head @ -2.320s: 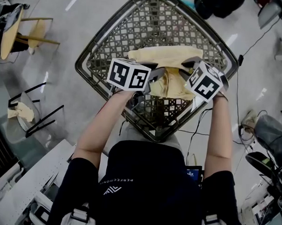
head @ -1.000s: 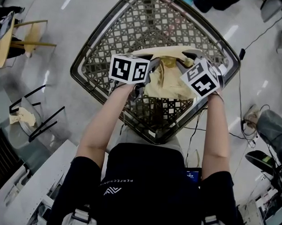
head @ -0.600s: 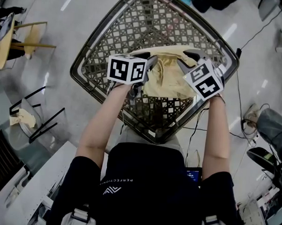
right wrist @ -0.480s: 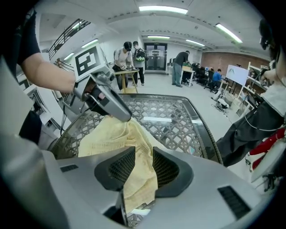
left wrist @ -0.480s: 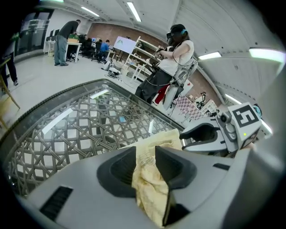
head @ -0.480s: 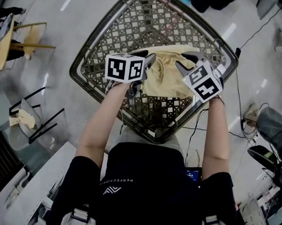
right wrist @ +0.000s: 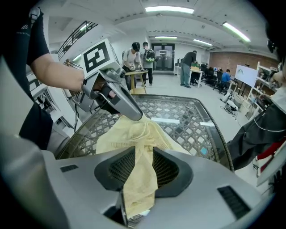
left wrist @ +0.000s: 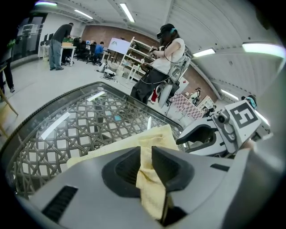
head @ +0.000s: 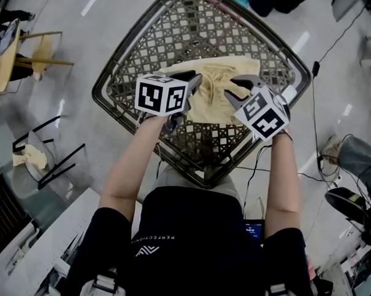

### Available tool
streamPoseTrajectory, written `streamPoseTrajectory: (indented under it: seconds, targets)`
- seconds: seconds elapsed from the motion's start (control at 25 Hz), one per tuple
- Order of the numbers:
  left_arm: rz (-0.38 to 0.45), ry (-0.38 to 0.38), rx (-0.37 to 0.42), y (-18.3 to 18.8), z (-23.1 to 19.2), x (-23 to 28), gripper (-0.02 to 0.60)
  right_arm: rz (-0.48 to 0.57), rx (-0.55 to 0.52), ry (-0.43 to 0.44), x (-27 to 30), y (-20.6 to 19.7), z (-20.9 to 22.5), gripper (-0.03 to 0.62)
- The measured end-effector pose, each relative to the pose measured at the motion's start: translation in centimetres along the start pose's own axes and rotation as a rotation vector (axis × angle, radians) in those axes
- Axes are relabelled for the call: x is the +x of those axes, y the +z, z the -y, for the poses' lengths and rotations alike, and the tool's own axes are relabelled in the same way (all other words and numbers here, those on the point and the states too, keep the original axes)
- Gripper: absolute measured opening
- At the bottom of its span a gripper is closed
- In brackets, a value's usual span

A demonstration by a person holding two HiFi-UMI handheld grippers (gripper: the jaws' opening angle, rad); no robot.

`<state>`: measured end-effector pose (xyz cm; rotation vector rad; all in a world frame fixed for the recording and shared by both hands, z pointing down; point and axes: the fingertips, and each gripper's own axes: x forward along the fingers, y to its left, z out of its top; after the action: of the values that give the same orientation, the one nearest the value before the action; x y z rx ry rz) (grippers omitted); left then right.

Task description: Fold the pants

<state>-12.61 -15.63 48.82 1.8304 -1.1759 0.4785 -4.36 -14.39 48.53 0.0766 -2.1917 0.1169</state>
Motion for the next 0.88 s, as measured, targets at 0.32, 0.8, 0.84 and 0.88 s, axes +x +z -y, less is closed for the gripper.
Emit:
streamPoseTrajectory:
  seconds: [0.32,0.8,0.84,0.88]
  targets:
    - [-0.015,-0.025,0.01,-2.2,1.7,-0.3,0.078,-0.001,-0.036,0.091,0.7,-0.2,-4.6,0.129]
    - [-0.03,-0.053,0.001,-4.8,2.4,-1.2,0.077,-0.007,-0.038,0.091,1.4,-0.1,-7.3,0.129]
    - [-0.031,-0.056,0.001,-5.0,2.4,-1.2,0.077,-0.008,-0.048,0.084,1.5,0.0,-7.5,0.129]
    - [-0.032,-0.058,0.003,-5.0,2.4,-1.2,0.077,-0.01,-0.059,0.072,1.6,0.2,-7.6,0.129]
